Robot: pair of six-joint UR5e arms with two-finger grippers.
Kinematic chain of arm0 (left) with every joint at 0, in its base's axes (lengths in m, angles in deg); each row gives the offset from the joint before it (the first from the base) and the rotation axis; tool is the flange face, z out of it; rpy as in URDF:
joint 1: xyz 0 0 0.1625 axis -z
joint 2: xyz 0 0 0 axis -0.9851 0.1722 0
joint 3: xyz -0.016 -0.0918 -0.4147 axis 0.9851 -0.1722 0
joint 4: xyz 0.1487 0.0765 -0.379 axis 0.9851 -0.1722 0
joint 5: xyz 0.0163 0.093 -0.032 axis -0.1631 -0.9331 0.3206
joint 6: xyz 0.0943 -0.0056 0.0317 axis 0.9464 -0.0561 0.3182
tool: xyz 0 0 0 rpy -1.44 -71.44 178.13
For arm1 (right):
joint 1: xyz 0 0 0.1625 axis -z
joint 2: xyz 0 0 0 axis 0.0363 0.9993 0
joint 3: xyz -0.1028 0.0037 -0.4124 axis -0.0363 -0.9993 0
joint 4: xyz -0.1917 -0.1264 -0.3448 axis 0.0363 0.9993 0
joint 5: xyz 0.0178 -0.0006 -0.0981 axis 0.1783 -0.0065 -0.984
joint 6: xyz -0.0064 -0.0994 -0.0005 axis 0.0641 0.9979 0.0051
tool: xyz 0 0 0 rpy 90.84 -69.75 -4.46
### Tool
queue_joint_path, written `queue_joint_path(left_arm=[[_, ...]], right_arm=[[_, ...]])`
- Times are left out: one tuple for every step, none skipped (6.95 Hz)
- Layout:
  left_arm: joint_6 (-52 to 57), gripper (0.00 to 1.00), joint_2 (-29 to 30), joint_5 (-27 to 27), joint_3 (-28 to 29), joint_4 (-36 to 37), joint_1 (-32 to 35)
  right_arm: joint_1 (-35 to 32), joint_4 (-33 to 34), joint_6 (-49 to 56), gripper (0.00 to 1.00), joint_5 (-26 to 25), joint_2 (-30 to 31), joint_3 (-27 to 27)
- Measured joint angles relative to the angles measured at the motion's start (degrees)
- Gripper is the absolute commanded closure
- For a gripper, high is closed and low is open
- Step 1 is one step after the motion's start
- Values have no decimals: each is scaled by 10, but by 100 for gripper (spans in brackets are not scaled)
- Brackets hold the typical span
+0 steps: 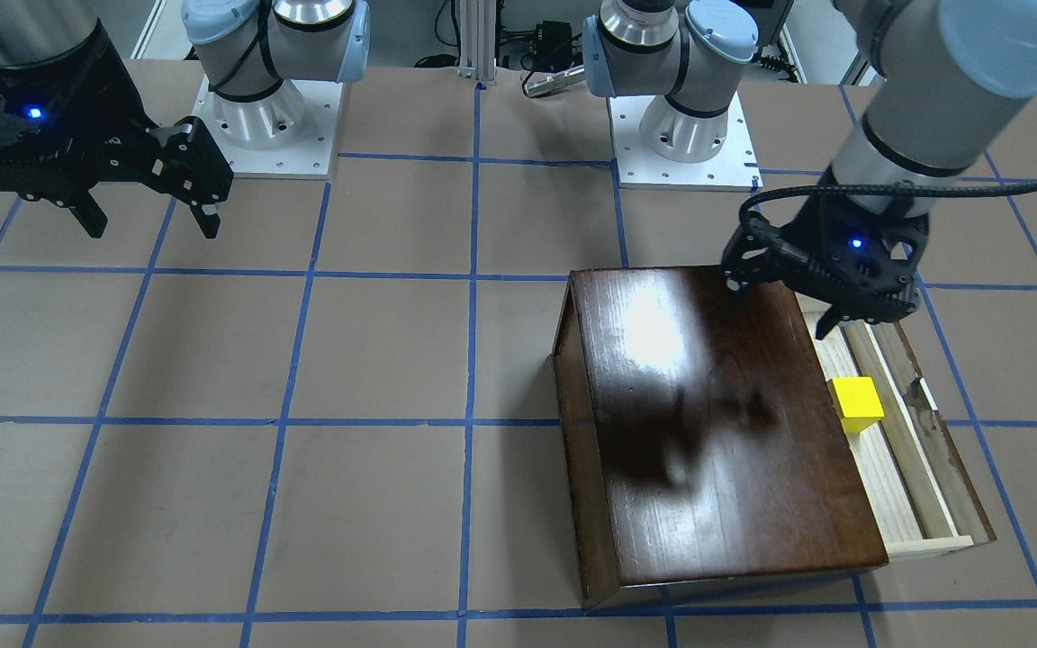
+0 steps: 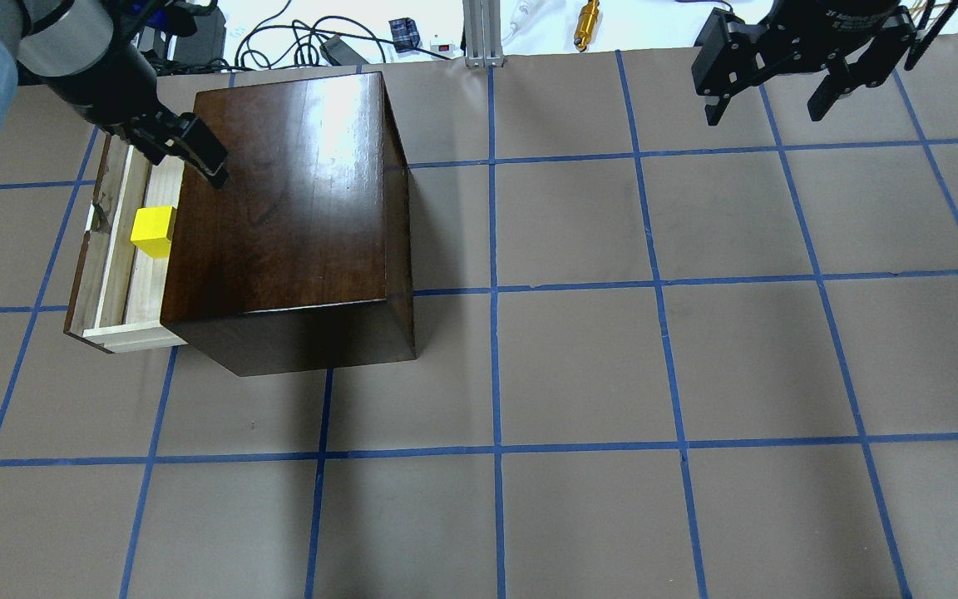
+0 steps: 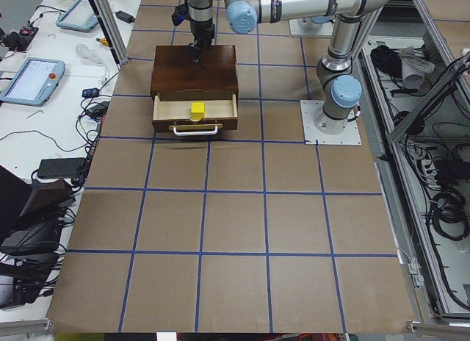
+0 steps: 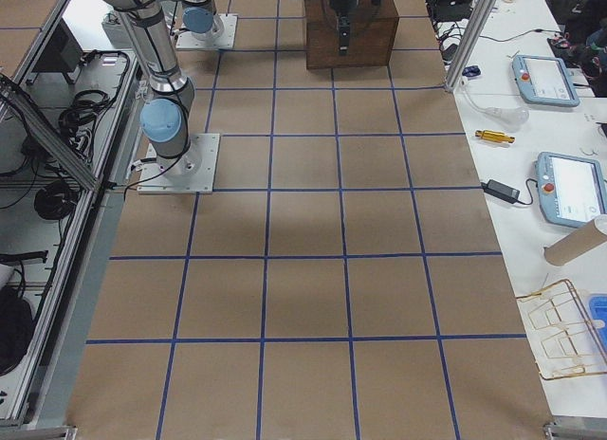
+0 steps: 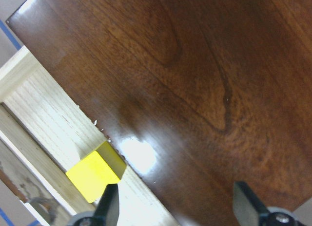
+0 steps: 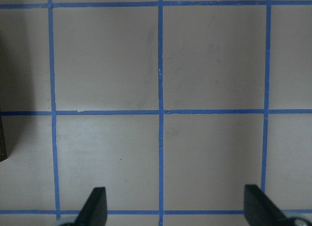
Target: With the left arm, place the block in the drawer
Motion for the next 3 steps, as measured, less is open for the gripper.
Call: queue_joint_path(left_arm=[[-86,5,-5,-1,7,1,26],[-157,5,-12,0,16,-2,44],[-200,5,-18,-1,28,-14,53]], right_arm=[[0,0,0,0,0,0,0],[0,0,0,0,0,0,0],[0,0,0,0,0,0,0]])
